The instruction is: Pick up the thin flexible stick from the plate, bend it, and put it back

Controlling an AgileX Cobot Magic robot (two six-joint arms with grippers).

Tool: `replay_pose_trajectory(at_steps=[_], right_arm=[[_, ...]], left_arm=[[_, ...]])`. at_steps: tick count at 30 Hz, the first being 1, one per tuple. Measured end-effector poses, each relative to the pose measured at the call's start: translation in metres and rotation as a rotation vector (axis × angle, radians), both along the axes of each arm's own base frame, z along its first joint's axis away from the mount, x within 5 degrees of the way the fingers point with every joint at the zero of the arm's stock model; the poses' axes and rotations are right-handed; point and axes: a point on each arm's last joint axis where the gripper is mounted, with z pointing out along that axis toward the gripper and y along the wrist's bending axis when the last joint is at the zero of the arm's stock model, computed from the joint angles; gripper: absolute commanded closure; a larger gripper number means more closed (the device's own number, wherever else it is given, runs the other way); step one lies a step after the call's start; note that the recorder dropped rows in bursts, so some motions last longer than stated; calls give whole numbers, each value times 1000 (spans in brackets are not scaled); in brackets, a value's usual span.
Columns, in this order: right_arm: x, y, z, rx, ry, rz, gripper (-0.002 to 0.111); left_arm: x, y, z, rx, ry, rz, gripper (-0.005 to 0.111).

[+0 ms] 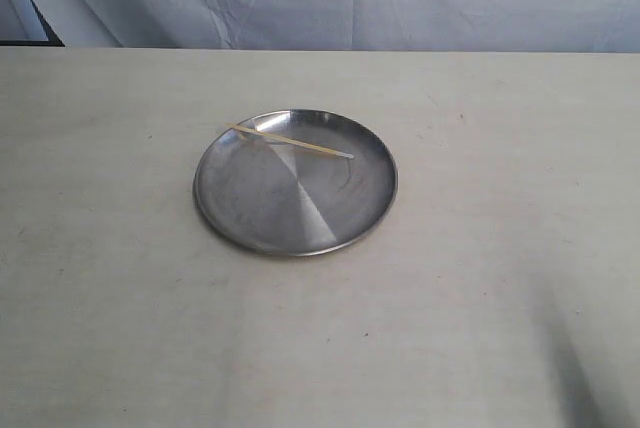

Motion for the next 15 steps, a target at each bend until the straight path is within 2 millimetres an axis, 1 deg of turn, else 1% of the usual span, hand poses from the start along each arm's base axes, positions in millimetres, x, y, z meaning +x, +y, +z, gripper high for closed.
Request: replay_pose_trajectory(at_steps=[1, 3, 4, 6, 9, 10, 11, 15], right_arm=[[0, 0, 0, 0, 0, 0, 109], [0, 0, 0, 0, 0, 0, 109], [0, 0, 0, 0, 0, 0, 109], [0, 0, 0, 0, 0, 0, 109], [0, 0, 0, 0, 0, 0, 109], [0, 0, 0, 0, 0, 0, 109], [0, 0, 0, 0, 0, 0, 109], [0, 0, 0, 0, 0, 0, 109]], left_arm=[[14, -5, 4, 110, 52, -22, 107], [44, -17, 14, 325, 104, -81, 107], [57, -22, 15, 404, 119, -107, 107], [91, -33, 12, 583, 141, -165, 107], [139, -48, -6, 753, 180, -233, 106], [152, -52, -11, 784, 190, -248, 104], [169, -58, -23, 820, 222, -273, 101], [216, -74, -54, 894, 308, -359, 90]])
